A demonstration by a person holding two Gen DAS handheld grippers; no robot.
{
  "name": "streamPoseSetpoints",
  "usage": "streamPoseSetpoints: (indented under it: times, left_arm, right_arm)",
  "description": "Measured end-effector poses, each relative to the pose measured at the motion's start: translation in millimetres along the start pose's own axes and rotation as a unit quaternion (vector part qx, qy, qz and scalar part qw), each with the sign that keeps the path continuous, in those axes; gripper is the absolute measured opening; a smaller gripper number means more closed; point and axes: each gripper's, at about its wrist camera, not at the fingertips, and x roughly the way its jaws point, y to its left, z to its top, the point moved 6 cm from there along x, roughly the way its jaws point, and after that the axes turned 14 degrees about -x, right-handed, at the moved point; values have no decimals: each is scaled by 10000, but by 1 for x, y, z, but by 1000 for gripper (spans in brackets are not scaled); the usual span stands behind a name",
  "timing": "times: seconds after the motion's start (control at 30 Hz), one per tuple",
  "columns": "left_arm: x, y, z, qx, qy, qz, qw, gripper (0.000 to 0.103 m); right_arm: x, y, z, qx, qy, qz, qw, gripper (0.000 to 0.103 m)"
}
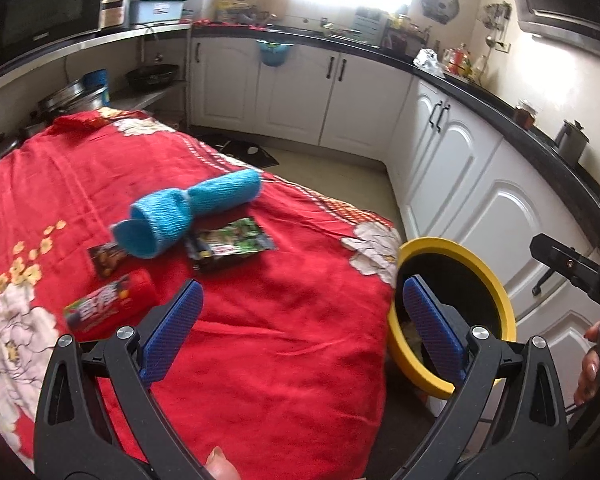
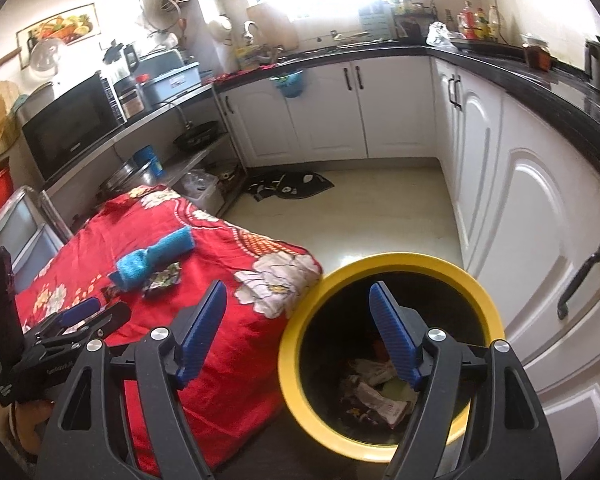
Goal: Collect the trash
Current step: 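Move both tools back over the table toward the red candy tube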
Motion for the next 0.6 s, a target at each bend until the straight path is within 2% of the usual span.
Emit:
streamPoseSetpoints:
  times: [0.6]
  left_arm:
    - [-22,77,16,-509,-288,420,9974,92]
  right_arm:
    - [17,75,28,-604,-56,486,9970,72]
